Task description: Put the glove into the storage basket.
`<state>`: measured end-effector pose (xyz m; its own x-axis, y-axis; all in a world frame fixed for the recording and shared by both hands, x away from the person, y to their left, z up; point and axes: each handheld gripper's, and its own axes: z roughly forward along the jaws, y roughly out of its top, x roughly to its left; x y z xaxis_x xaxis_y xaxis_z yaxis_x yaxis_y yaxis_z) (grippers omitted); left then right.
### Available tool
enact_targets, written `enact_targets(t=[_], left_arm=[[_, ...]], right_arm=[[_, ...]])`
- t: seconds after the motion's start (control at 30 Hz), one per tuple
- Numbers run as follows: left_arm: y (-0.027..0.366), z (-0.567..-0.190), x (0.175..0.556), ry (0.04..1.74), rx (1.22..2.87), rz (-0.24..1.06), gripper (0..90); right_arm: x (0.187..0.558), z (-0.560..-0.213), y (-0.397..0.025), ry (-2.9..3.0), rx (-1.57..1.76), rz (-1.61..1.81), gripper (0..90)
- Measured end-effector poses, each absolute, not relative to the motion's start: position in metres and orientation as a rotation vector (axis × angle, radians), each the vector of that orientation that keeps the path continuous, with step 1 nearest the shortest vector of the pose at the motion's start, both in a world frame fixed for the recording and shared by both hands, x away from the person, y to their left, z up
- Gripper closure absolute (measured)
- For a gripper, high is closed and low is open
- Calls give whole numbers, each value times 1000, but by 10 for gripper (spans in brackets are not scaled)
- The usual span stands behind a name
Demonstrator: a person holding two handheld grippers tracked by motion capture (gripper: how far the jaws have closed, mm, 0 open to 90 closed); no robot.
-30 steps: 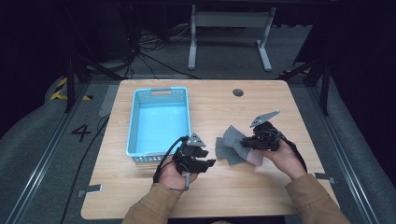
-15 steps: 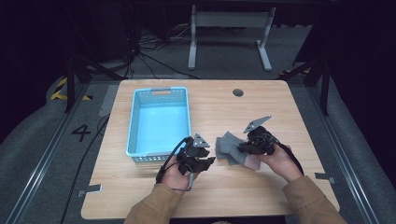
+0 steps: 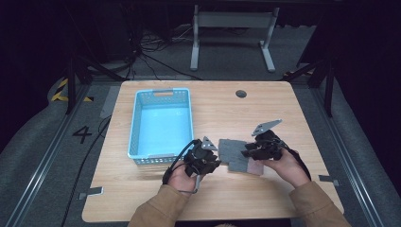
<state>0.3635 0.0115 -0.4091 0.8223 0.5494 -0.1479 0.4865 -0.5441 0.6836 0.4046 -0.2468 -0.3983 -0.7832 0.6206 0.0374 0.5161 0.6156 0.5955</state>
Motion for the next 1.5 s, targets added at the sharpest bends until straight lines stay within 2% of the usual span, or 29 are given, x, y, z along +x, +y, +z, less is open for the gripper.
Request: enact_targets(t=[0.13, 0.37, 0.5, 0.67, 0.87, 1.17, 1.37, 1.5], left_arm=[[10, -411, 365, 753, 2264, 111, 682], [6, -416, 365, 751, 2293, 121, 689], [1, -423, 366, 681, 2331, 124, 695], [-4, -432, 371, 725, 2347, 67, 701], [-6, -438, 376, 712, 2364, 25, 696], [-7, -441, 380, 745, 2372, 67, 648], [-13, -446, 383, 736, 2385, 82, 684], [-19, -448, 384, 728, 2415, 144, 700]], right_arm=[[397, -390, -266, 2611, 1008, 939, 623], [388, -385, -298, 2542, 1075, 948, 615], [386, -387, -307, 2524, 1095, 942, 604], [386, -397, -319, 2525, 1121, 884, 607], [389, -409, -322, 2555, 1137, 820, 615], [392, -425, -314, 2626, 1097, 725, 635], [392, -425, -314, 2623, 1101, 740, 639], [392, -427, -315, 2623, 1111, 741, 647]])
